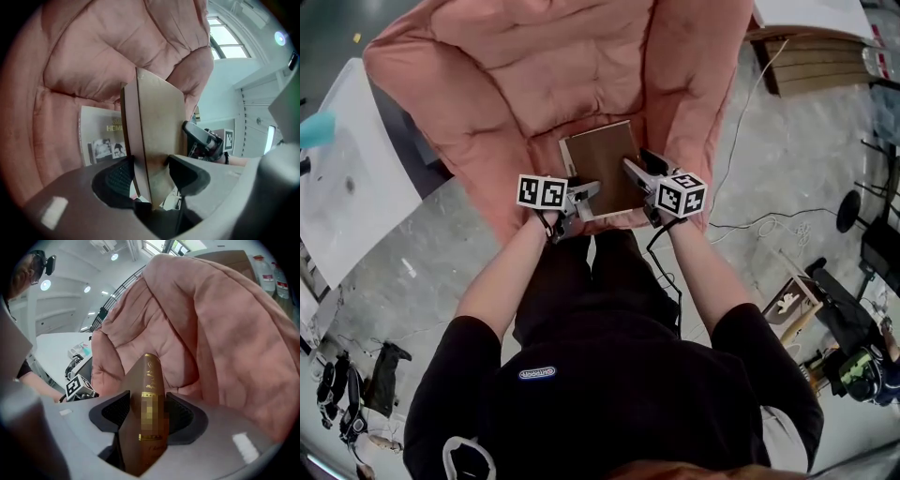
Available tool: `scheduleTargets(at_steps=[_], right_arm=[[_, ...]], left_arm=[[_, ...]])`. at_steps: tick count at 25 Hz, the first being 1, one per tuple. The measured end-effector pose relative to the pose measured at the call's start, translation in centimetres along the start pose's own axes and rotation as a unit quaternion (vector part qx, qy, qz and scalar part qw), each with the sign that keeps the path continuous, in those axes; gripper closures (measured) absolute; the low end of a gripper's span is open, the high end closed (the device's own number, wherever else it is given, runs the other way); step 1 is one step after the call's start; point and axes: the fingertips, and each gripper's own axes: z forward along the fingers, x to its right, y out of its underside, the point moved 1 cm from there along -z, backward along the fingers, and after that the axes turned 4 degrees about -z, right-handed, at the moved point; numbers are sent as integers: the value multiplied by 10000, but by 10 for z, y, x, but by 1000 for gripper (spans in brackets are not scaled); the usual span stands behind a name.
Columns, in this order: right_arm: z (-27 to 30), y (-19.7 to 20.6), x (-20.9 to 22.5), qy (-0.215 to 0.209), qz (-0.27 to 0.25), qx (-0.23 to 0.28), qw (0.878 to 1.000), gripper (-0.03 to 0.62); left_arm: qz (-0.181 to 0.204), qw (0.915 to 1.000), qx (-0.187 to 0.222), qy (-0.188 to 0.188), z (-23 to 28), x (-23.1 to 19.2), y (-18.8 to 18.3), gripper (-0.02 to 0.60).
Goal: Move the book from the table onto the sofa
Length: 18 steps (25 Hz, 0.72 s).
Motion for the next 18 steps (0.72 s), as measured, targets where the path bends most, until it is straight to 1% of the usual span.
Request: scheduleTargets(at_steps=[4,11,14,16,18], right_arm=[[19,11,13,31,81,-129,9999,324],[30,21,29,57,152,-192,9997,322],[42,31,39,85,319,-251,9991,322],[51,41,45,162,441,-261,9986,321],[58,52,54,361,418,-322,9980,325]], left_arm=[[-216,9998,13,7,10,-21,-1,337],[-258,9997,10,-13,23,-36,-3,337],[-311,9995,12,-77,27,-51,-5,337],[-339,9993,15,-144,29,-63,-5,339],[-298,9992,-7,-257,29,-74,-4,352]])
